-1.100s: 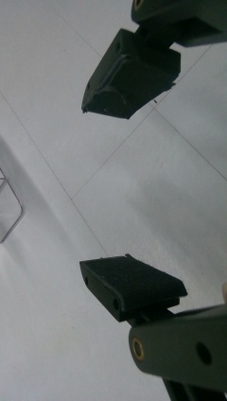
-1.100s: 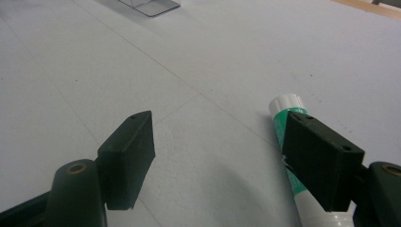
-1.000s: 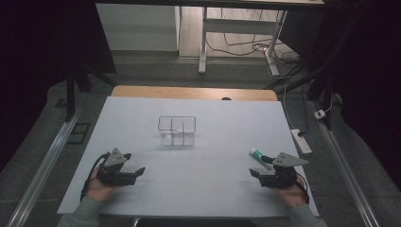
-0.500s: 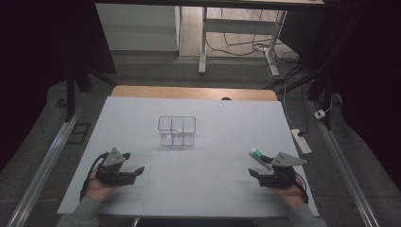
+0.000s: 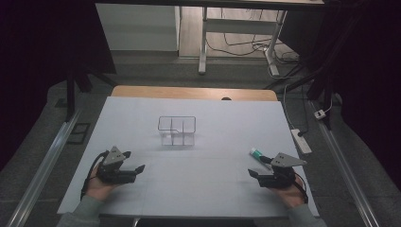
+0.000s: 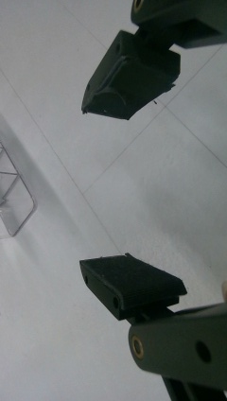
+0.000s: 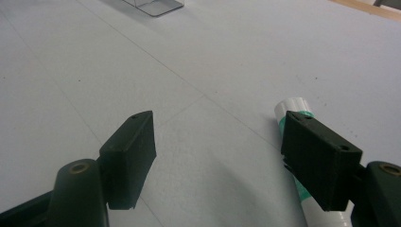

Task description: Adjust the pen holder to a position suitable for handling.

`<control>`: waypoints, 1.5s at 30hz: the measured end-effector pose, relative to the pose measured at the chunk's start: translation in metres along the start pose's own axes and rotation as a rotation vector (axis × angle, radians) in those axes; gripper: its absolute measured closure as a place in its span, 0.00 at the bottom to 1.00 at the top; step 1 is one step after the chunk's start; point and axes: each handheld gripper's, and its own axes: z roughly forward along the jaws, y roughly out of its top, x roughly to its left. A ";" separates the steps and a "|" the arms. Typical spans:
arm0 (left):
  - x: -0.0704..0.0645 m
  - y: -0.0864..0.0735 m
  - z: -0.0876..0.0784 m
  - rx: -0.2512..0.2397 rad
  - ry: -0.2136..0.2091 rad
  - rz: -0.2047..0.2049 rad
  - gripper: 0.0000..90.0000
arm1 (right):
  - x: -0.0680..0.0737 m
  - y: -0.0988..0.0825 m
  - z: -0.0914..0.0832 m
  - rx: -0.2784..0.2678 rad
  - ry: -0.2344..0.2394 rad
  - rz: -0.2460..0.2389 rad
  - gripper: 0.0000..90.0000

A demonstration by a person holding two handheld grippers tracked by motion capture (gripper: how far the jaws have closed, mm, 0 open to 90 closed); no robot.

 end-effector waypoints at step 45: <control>0.031 0.072 0.042 0.054 0.035 -0.011 0.28 | 0.000 0.000 0.001 0.012 -0.008 0.001 0.30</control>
